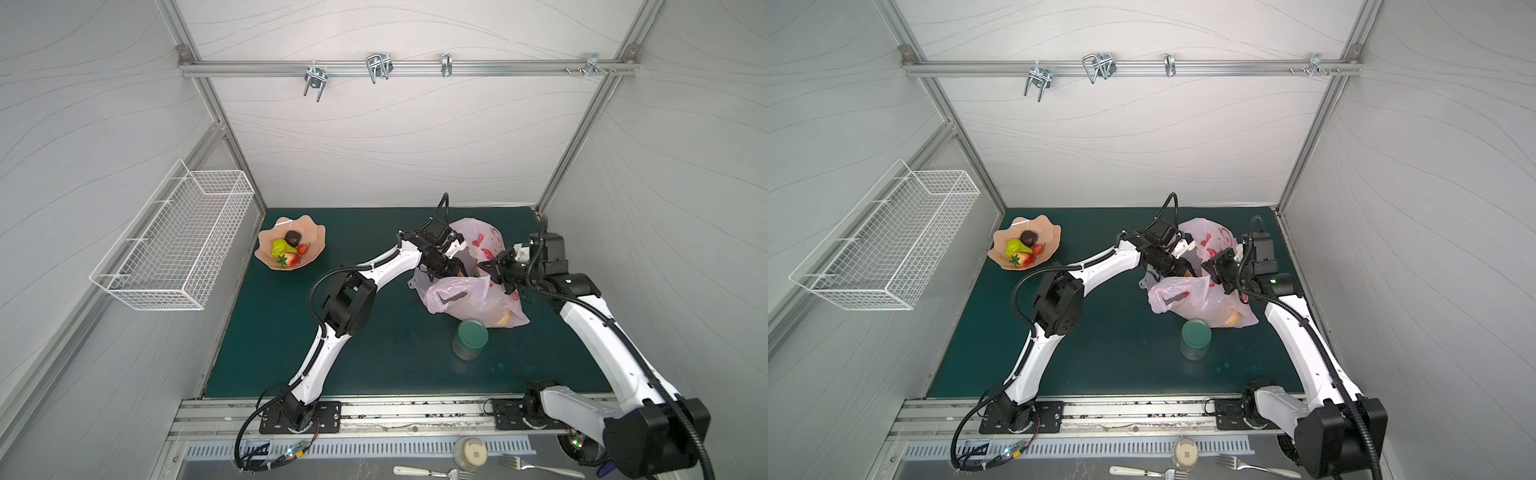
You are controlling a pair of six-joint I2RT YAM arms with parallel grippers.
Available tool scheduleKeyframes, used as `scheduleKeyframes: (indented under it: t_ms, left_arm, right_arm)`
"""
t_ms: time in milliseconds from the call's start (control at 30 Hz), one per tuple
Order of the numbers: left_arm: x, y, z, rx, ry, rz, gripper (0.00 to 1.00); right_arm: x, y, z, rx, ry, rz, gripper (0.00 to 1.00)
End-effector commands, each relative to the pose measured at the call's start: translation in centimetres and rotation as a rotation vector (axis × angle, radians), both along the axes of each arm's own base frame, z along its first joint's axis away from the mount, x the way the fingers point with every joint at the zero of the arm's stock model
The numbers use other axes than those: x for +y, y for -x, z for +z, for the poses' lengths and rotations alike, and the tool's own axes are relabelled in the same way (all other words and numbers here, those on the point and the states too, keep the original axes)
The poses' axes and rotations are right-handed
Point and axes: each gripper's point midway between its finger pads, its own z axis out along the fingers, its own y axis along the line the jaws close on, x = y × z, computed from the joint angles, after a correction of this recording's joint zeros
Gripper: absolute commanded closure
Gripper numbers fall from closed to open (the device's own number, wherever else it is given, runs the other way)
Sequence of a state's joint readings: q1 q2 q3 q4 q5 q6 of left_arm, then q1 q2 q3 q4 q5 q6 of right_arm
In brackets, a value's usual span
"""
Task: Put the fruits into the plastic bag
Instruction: 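Lower the peach into the bag mouth beside the right gripper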
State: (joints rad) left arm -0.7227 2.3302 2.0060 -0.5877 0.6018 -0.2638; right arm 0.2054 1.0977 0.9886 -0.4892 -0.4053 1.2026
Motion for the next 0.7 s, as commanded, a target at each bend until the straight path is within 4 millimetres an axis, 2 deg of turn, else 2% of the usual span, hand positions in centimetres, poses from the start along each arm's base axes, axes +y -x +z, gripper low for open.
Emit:
scheduleKeyframes:
  t_ms: [0,233,433,567,667]
  left_arm:
    - [-2.5,-2.4,1.7,-0.004,0.098,0.113,0.91]
    - [-4.6,-4.0,1.4,0.058,0.189,0.270,0.88]
    - [-5.5,-4.4,-0.6,0.123,0.191,0.328,0.79]
    - [-5.4,-4.2,-1.0,0.110,0.162,0.349,0.60]
    - [-4.8,-4.2,-0.4,0.088,0.156,0.364,0.35]
  right_arm:
    - [0.2,0.5,-0.2,0.002,-0.005,0.012,1.00]
    - [0.4,0.5,-0.4,0.004,-0.011,0.019,1.00]
    - [0.4,0.5,-0.5,0.005,-0.016,0.020,1.00]
    - [0.5,0.4,-0.6,0.006,-0.021,0.018,1.00]
    - [0.5,0.3,-0.5,0.001,-0.019,0.018,1.00]
